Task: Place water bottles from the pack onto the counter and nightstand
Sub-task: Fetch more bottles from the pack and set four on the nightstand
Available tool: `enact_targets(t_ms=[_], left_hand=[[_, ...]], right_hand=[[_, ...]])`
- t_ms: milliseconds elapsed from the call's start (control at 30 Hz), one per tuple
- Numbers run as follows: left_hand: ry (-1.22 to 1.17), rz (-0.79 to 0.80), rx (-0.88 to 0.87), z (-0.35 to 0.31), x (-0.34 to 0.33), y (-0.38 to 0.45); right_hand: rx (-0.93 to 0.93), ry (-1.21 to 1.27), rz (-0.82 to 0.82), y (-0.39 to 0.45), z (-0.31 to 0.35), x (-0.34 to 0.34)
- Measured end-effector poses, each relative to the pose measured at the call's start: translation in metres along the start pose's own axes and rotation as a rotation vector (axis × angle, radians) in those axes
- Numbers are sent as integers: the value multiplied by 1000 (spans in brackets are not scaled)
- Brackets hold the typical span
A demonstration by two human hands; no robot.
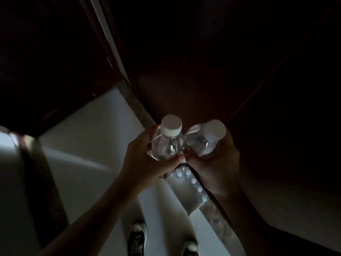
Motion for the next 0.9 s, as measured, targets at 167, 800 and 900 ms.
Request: enact_targets(t_ms=[167,800,900], left_hand=[[-130,-97,-189,-210,89,18],[-634,39,-519,-484,198,21],[-661,185,-533,-495,170,25]], right_hand=[[297,241,75,25,214,66],[560,485,-92,-13,504,170],[531,420,-267,-30,494,204]])
Point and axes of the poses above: each hand's wrist, its own y-axis towards the middle knuckle, its own x-axis out of the back of the hand, z = x × y, the point moved 4 cm from there along y, towards the middle knuckle, and after that the axes turned 2 degrees about -y, right-handed, at the moved point
